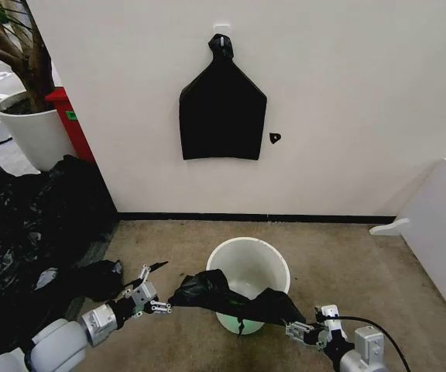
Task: Place the garbage bag over the trash bin.
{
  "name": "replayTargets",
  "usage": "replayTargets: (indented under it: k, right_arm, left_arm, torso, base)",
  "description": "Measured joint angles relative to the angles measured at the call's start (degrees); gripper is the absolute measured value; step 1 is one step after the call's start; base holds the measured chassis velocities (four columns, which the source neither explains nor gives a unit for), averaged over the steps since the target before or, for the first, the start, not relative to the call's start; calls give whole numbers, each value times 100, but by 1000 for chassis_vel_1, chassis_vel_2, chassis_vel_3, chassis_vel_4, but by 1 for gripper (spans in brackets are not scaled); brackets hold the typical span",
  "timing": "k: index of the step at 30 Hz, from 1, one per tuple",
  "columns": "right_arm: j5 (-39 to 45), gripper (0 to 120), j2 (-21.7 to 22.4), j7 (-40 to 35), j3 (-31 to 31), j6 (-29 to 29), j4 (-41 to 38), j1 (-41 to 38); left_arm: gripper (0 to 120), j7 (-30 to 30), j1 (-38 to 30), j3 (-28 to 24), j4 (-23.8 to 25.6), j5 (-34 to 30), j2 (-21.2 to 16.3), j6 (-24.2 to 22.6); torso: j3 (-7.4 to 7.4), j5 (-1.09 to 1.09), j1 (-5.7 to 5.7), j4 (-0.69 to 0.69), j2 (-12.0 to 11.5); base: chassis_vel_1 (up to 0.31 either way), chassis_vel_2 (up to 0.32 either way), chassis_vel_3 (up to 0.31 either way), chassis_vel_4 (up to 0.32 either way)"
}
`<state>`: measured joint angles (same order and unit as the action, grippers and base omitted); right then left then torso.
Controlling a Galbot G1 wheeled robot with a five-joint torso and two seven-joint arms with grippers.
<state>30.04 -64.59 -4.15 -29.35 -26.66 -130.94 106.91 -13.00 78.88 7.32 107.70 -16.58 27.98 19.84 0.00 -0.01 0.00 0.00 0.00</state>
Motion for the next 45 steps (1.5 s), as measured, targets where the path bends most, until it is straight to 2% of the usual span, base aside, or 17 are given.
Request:
replayTargets:
  k: [5, 14, 16, 21, 22, 25, 26, 29, 30, 31, 34, 36, 37, 38, 40, 42, 45]
  right_arm:
    - [-37, 100, -89, -12, 14, -6, -78, 64]
    - [-102, 100, -221, -75, -82, -1, -375, 242]
    - [-89, 100, -249, -109, -124, -1, -526, 308]
    - [134, 100, -362, -388, -196, -24, -1096, 409]
    - [134, 100, -362, -388, -196, -24, -1096, 409]
    - [569, 100, -220, -760, -336, -124, -1249, 264]
    - [813, 100, -102, -985, -425, -170, -1257, 141]
    - [1313, 100, 183, -1234, -694, -303, -1262, -133]
    - [1313, 100, 183, -1234, -694, -303, -1262, -133]
    - [1418, 100, 322, -1293, -788, -365, -1262, -264]
    - [1545, 100, 610, -1568, -1044, -573, -1262, -603]
    - [1733, 100, 725, -1798, -1292, -737, -1260, -753]
    - [1733, 100, 725, -1798, -1292, -737, -1260, -753]
    - [1929, 100, 812, -1880, -1445, -896, -1255, -862]
    - [2432, 100, 1132, -1974, -1528, -1251, -1158, -1327]
    - [2906, 100, 1559, -2000, -1402, -1482, -949, -1931]
    - [3371, 100, 1917, -1953, -1226, -1545, -676, -2450]
  left_arm:
    - [100, -729, 63, 194, 39, -17, -123, 244]
    - [100, -687, 192, 498, 250, -626, -141, 144]
    - [100, -643, 253, 689, 328, -864, -135, 70]
    - [100, -469, 955, 1738, 718, -1888, -111, -470]
    - [100, -469, 955, 1738, 718, -1888, -111, -470]
    - [100, 50, 1421, 2359, 1051, -2494, -74, -796]
    - [100, 465, 1528, 2565, 1256, -2745, -6, -993]
    - [100, 1524, 1652, 2817, 1795, -3194, 147, -1474]
    - [100, 1524, 1652, 2817, 1795, -3194, 147, -1474]
    - [100, 2106, 1729, 2943, 2152, -3379, 196, -1793]
    - [100, 3198, 1701, 2974, 2765, -3565, 166, -2546]
    - [100, 3488, 1513, 2893, 2990, -3691, 61, -2971]
    - [100, 3488, 1513, 2893, 2990, -3691, 61, -2971]
    - [100, 3560, 1464, 2915, 3087, -3743, -8, -3160]
    - [100, 3657, 1625, 3291, 3320, -3782, -97, -3452]
    - [100, 3729, 2002, 3795, 3530, -3852, -104, -3715]
    - [100, 3791, 2262, 4130, 3599, -3882, -75, -3857]
  torso:
    - [0, 0, 0, 0, 0]
    - [0, 0, 0, 0, 0]
    - [0, 0, 0, 0, 0]
    - [0, 0, 0, -1, 0]
    - [0, 0, 0, -1, 0]
    - [0, 2, 0, 1, 0]
    - [0, 5, 0, 1, 0]
    - [0, 0, 0, 0, 0]
    - [0, 0, 0, 0, 0]
    - [0, 1, 0, 0, 0]
    - [0, 5, 0, 3, 0]
    - [0, 0, 0, 1, 0]
    - [0, 0, 0, 1, 0]
    - [0, 0, 0, -5, 0]
    - [0, 1, 0, -8, 0]
    - [0, 8, 0, 1, 0]
    - [0, 1, 0, 4, 0]
  base:
    - [0, 0, 0, 0]
    - [0, 0, 0, 0]
    - [0, 0, 0, 0]
    - [0, 0, 0, 0]
    - [0, 0, 0, 0]
    - [0, 0, 0, 0]
    - [0, 0, 0, 0]
    - [0, 0, 0, 0]
    - [0, 0, 0, 0]
    - [0, 0, 0, 0]
    - [0, 0, 0, 0]
    - [0, 0, 0, 0]
    - [0, 0, 0, 0]
    - [0, 0, 0, 0]
    - [0, 0, 0, 0]
    - [0, 0, 0, 0]
    - [0, 0, 0, 0]
